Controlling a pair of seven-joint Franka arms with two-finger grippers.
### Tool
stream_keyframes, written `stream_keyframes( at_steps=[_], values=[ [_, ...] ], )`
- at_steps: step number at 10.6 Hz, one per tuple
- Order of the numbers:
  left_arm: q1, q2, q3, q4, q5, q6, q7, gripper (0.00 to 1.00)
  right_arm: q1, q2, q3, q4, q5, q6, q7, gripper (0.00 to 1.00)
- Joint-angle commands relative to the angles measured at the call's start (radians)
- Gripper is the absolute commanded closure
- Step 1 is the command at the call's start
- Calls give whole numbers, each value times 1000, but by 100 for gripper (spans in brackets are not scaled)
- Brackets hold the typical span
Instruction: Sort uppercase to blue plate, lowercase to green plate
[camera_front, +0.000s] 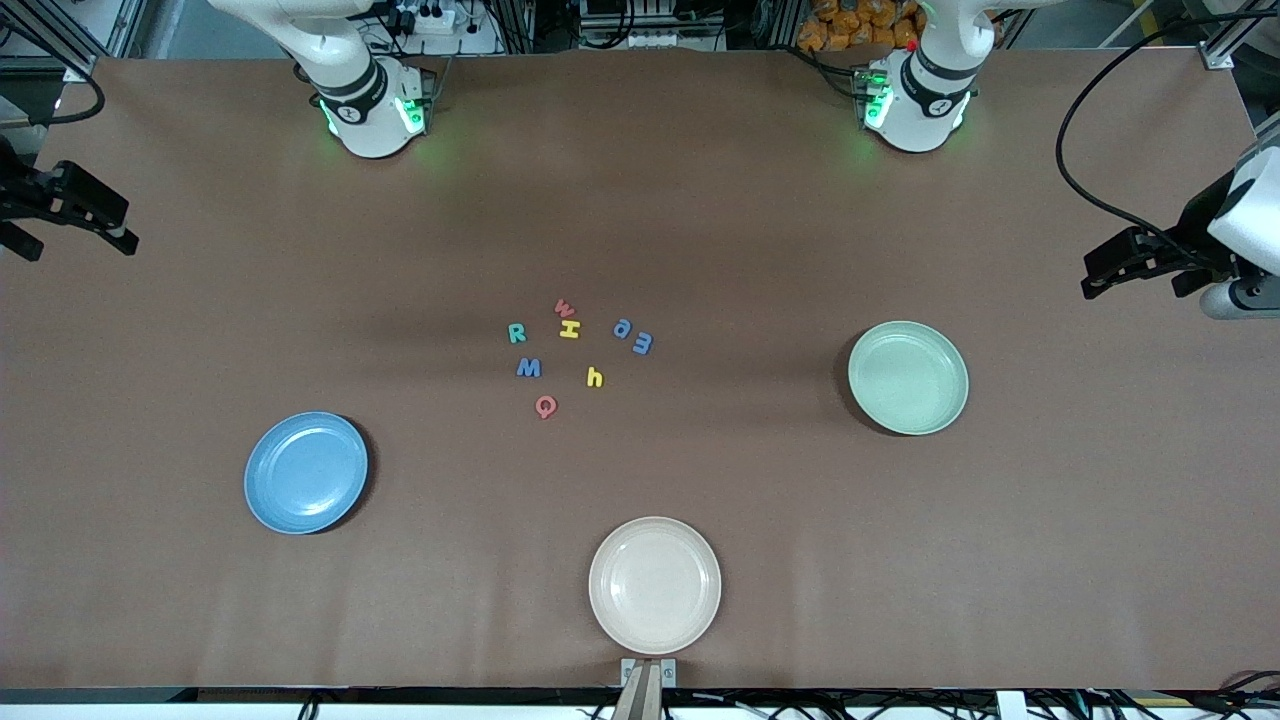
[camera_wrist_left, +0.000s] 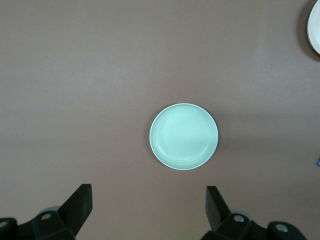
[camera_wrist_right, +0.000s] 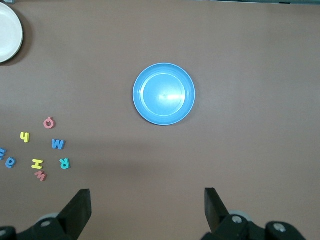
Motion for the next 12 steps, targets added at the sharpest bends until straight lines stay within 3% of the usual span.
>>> stream_keyframes(
  at_steps=[1, 5, 9, 11, 12],
  values=[
    [-1, -12, 5, 1, -21, 3, 6, 0, -10, -9, 9, 2, -15, -12, 5, 0],
    [-4, -12, -2, -3, -8, -7, 4, 0, -10, -8, 9, 0, -15, -12, 5, 0],
    [-18, 13, -47, -8, -16, -116, -11, 0, -11, -2, 9, -3, -15, -11, 5, 0],
    [-29, 19, -111, -14, -27, -121, -13, 0, -17, 2, 9, -7, -15, -9, 5, 0],
    [-4, 12, -175, -34, -49, -119, -17, 0, -17, 11, 9, -6, -15, -6, 4, 0]
  ],
)
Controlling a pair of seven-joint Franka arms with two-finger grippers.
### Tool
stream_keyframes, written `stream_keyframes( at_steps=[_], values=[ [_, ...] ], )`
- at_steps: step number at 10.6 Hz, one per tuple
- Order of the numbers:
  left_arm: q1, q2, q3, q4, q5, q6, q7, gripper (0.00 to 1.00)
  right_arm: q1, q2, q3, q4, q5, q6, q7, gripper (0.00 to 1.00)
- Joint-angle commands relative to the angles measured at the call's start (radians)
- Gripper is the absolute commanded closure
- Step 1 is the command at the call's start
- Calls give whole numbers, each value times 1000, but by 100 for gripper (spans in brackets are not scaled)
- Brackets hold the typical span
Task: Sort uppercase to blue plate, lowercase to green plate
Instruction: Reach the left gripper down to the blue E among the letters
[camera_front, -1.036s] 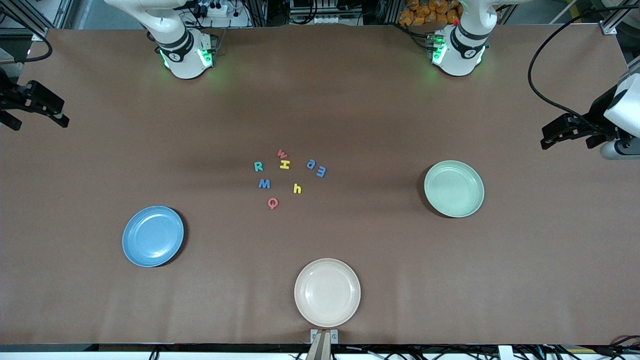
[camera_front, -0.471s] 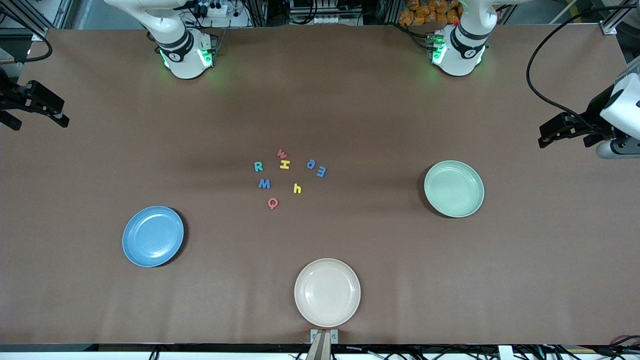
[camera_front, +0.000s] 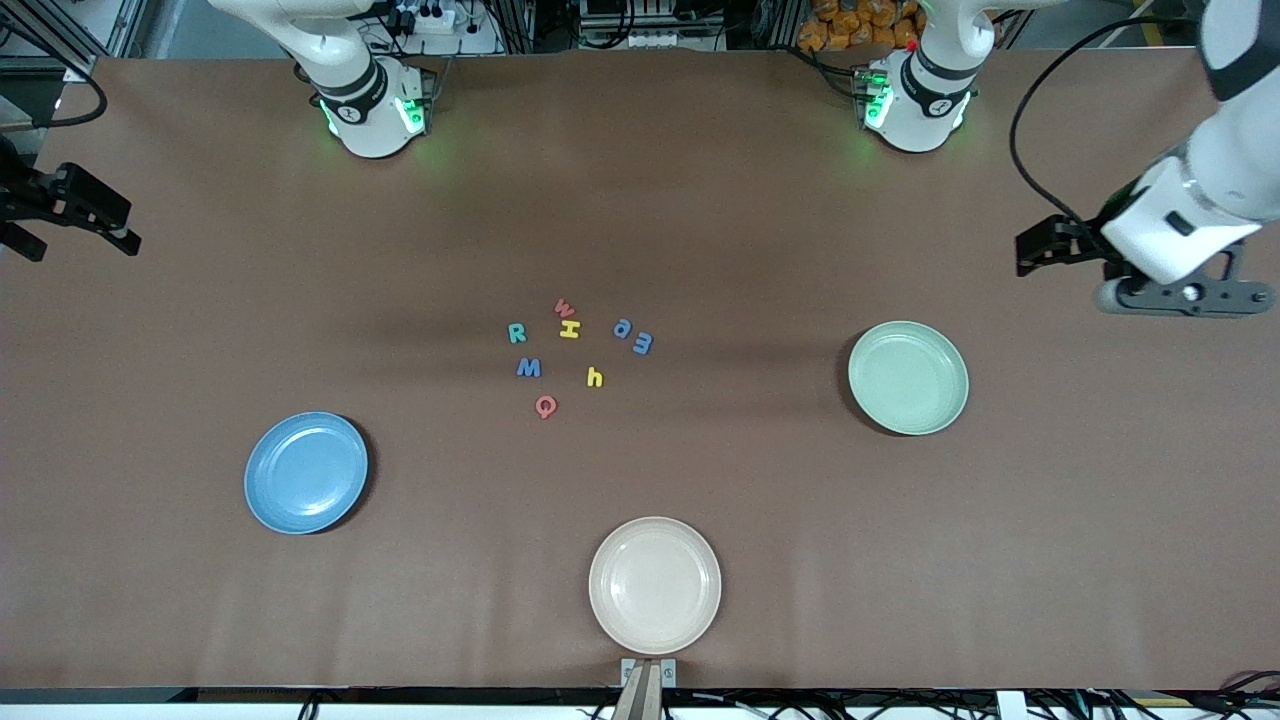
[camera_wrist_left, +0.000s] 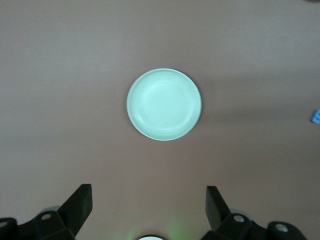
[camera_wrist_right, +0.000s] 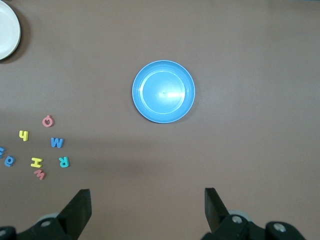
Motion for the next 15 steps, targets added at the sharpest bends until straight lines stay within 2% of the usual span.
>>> stream_keyframes(
  at_steps=[1, 5, 9, 13, 15],
  values=[
    [26, 3, -106, -18, -65, 1, -61, 0, -14, 10, 10, -1, -17, -3, 4, 0],
    [5, 95, -272, -66, -77, 167, -334, 0, -12, 50, 10, 7, -36, 7, 5, 0],
    [-139, 265, -280, -60, -59, 375, -577, 0, -8, 127, 11, 4, -34, 58, 5, 0],
    [-281, 438, -280, -51, 186, 524, -822, 0, -14, 235, 11, 6, -36, 153, 5, 0],
    [-307, 510, -280, -14, 226, 581, -841, 0, -15, 272, 10, 6, -36, 165, 7, 0]
  ],
)
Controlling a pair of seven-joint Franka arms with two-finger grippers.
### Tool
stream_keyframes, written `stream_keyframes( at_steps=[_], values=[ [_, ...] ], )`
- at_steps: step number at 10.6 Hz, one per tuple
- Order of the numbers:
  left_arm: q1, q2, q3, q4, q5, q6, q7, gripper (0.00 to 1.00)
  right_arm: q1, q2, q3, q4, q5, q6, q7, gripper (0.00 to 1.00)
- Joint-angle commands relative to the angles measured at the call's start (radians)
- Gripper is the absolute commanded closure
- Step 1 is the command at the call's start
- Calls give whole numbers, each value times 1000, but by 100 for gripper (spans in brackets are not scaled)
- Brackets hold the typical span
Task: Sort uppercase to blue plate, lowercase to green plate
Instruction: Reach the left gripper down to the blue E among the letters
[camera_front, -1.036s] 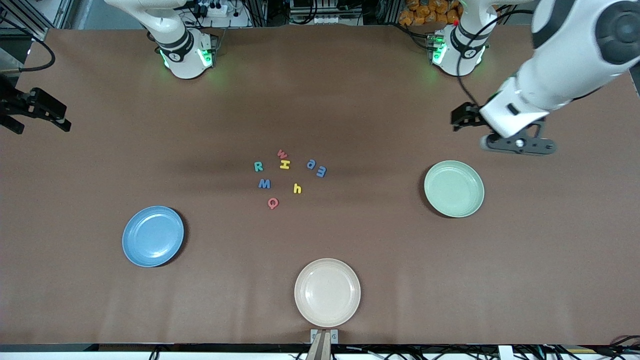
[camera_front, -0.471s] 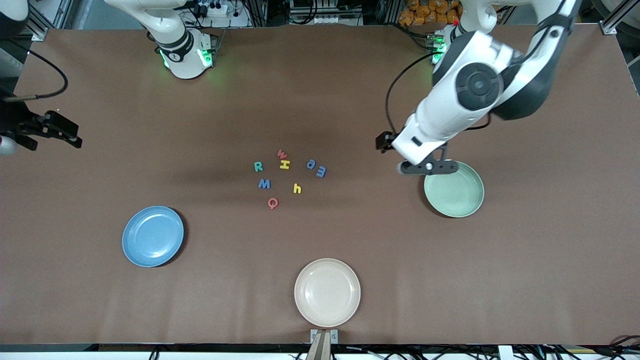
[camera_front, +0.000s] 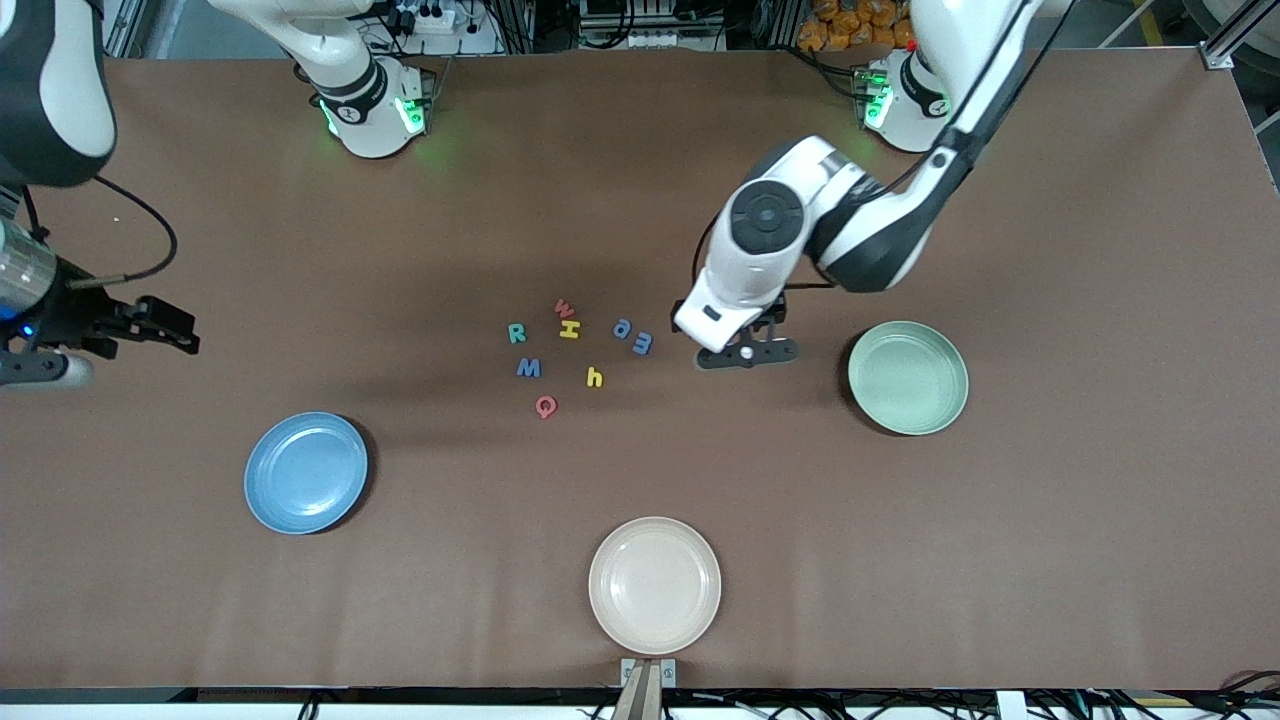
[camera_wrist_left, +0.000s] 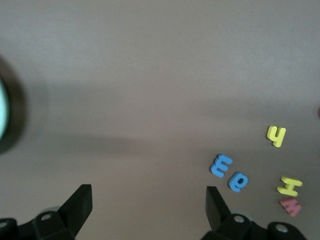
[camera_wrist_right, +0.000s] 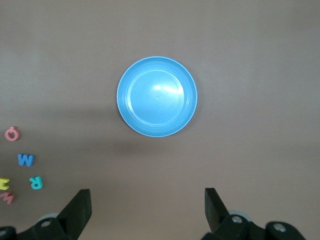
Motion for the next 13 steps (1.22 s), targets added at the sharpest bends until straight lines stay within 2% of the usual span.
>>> stream_keyframes(
  at_steps=[1, 5, 8, 13],
  values=[
    [-43, 104, 4, 89, 41, 41, -31, 0, -15, 33, 9, 13, -16, 8, 10, 0],
    [-149, 227, 27, 107, 143, 128, -99, 0, -45, 66, 9, 10, -18, 13, 10, 0],
    [-244, 294, 115, 162, 151, 141, -107, 0, -74, 116, 9, 15, -19, 22, 18, 0],
    [-246, 325, 115, 165, 147, 185, -103, 0, -102, 158, 9, 10, -19, 50, 47, 0]
  ],
)
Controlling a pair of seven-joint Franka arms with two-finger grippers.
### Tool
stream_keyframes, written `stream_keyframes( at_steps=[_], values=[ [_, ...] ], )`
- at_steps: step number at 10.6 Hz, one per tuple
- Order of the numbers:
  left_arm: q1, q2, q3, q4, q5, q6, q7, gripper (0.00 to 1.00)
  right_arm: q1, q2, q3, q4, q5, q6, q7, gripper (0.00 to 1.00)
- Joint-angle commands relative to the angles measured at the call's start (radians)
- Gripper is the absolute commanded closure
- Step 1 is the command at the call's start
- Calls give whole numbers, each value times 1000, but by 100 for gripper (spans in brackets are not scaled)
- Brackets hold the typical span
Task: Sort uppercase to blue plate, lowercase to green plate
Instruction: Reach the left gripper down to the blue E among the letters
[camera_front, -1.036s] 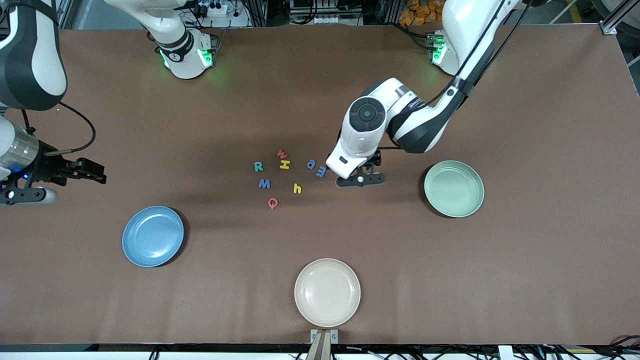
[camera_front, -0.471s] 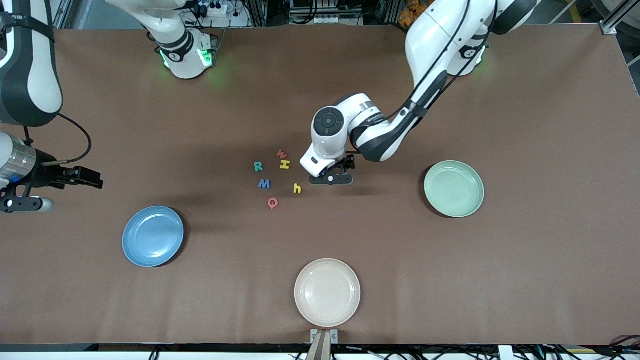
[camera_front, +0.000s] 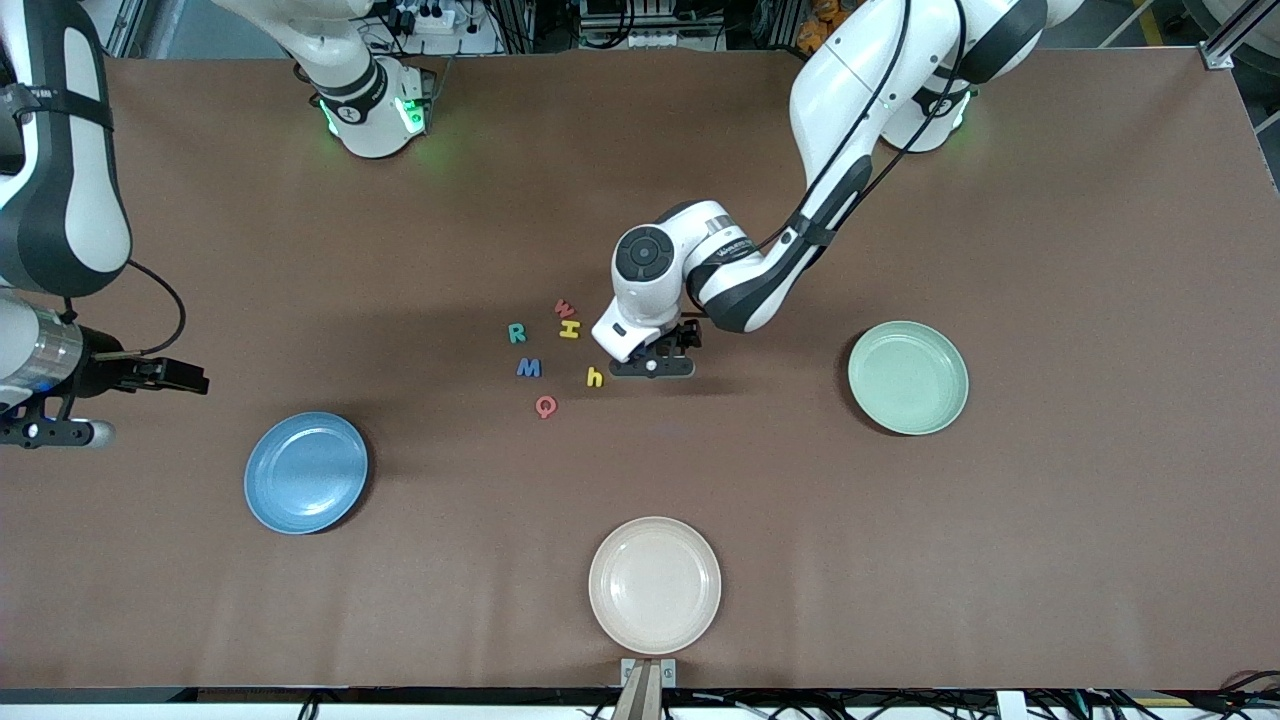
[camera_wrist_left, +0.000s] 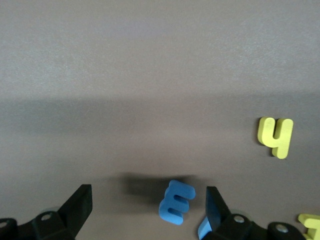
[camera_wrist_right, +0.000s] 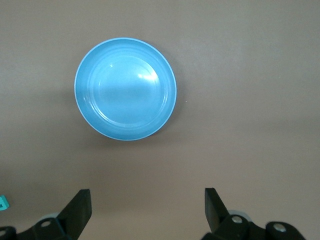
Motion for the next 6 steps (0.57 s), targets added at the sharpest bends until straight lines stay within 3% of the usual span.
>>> stream_keyframes(
  at_steps=[1, 5, 6],
  values=[
    [-12, 20, 8, 25, 26, 11, -15, 0, -17, 9, 12, 7, -17, -11, 51, 0],
    [-13, 32, 6, 35, 23, 15, -18, 0, -20, 13, 12, -13, -17, -17, 99, 0],
    [-13, 34, 6, 35, 21, 15, -20, 8, -19, 13, 12, -18, -15, -17, 99, 0]
  ],
)
